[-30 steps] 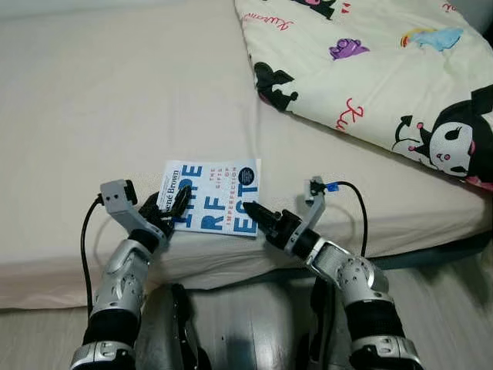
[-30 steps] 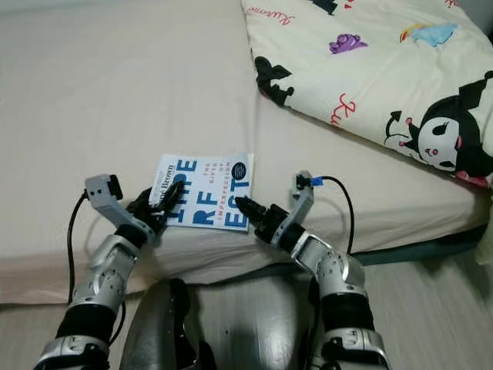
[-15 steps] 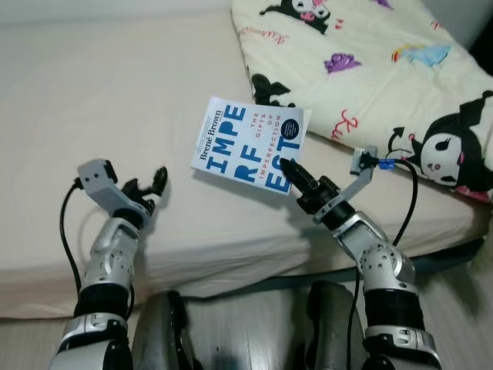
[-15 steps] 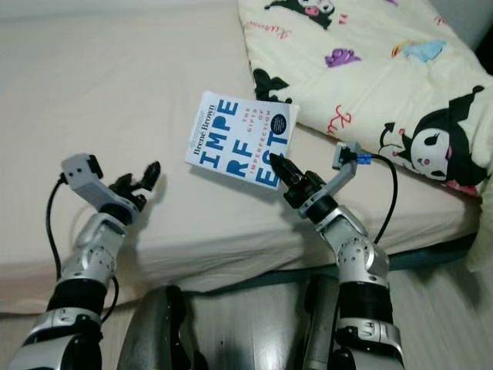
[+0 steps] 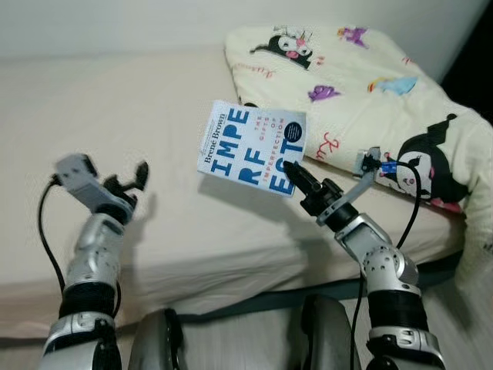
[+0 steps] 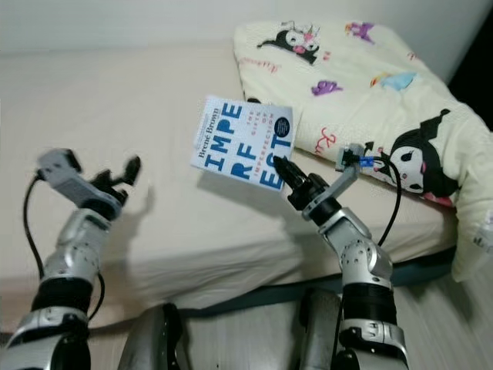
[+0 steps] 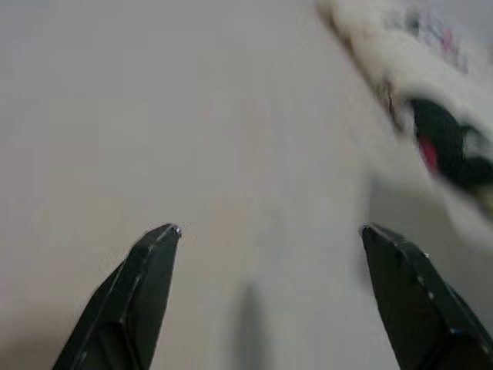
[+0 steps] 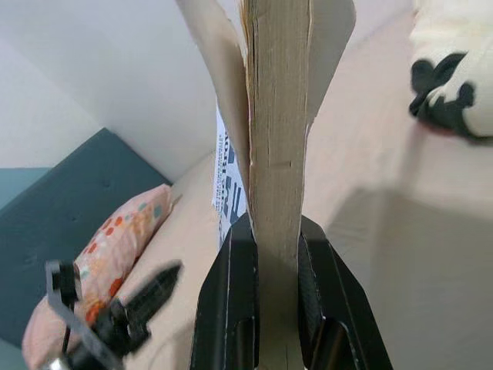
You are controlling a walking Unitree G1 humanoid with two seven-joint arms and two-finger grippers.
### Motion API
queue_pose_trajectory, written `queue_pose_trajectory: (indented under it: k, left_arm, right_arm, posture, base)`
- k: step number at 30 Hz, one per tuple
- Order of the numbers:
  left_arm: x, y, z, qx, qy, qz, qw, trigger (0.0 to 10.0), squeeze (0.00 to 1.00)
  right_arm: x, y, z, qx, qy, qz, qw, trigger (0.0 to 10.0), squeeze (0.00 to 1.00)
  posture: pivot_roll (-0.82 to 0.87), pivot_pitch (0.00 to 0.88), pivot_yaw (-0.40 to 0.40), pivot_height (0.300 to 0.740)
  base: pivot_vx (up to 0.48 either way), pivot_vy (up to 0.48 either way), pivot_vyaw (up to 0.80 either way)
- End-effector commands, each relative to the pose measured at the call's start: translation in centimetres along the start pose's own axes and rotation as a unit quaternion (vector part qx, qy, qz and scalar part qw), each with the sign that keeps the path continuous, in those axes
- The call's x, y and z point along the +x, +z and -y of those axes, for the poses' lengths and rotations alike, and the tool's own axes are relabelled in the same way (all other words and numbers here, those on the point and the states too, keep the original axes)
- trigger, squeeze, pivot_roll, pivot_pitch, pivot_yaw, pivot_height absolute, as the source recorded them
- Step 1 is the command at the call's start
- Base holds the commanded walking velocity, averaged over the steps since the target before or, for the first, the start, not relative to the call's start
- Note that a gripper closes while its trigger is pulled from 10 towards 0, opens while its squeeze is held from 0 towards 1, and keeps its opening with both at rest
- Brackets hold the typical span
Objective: Clean up the room
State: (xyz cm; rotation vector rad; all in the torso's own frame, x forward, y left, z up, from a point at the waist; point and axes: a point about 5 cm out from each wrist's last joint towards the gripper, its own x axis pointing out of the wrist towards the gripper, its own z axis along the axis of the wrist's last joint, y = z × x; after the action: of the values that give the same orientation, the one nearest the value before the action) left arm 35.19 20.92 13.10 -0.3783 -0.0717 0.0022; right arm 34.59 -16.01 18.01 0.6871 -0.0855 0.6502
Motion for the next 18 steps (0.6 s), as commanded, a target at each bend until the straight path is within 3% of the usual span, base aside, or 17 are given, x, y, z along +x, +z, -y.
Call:
queue_pose_trajectory:
  k: [1, 5, 7, 11, 14, 16, 18]
  left_arm:
    - [-0.6, -1.2, -0.2, 0.014, 0.003, -0.014, 1.000, 10.0, 0.00]
    - [-1.9, -3.5, -1.2, 0.029, 0.016, -0.048, 0.998, 10.0, 0.00]
    - [-1.9, -3.5, -1.2, 0.029, 0.016, -0.048, 0.998, 10.0, 0.00]
    - [-4.0, -5.7, -4.3, 0.049, 0.072, -0.094, 0.992, 10.0, 0.00]
    - [-4.4, -6.1, -4.9, 0.055, 0.085, -0.103, 0.989, 10.0, 0.00]
    - [-5.7, -7.0, -6.5, 0.059, 0.124, -0.128, 0.982, 10.0, 0.00]
    - [-6.2, -7.4, -7.0, 0.055, 0.139, -0.139, 0.979, 10.0, 0.00]
  right_arm:
    - [-0.3, -0.6, 0.3, 0.000, -0.010, -0.004, 1.000, 0.0, 0.00]
    - [-0.7, -1.6, 0.6, 0.005, -0.020, -0.016, 1.000, 0.0, 0.00]
    - [-0.7, -1.6, 0.6, 0.005, -0.020, -0.016, 1.000, 0.0, 0.00]
    - [-1.2, -2.9, 0.8, 0.012, -0.028, -0.032, 0.999, 0.0, 0.00]
    - [-1.3, -3.2, 0.9, 0.014, -0.029, -0.037, 0.999, 0.0, 0.00]
    - [-2.1, -5.0, 1.7, 0.020, -0.049, -0.064, 0.997, 0.0, 0.00]
    - [-2.6, -5.8, 2.1, 0.021, -0.061, -0.077, 0.995, 0.0, 0.00]
  posture:
    - [-0.02, 0.084, 0.034, 0.522]
    - [-0.03, 0.086, 0.033, 0.536]
    - [-0.03, 0.086, 0.033, 0.536]
    - [-0.03, 0.083, 0.040, 0.551]
    - [-0.03, 0.084, 0.041, 0.556]
    - [-0.03, 0.084, 0.044, 0.566]
    - [-0.02, 0.084, 0.043, 0.571]
  base:
    - [0.000, 0.000, 0.00]
    - [0.000, 0.000, 0.00]
    - [0.000, 0.000, 0.00]
    - [0.000, 0.000, 0.00]
    - [0.000, 0.000, 0.00]
    - [0.000, 0.000, 0.00]
    - [0.000, 0.000, 0.00]
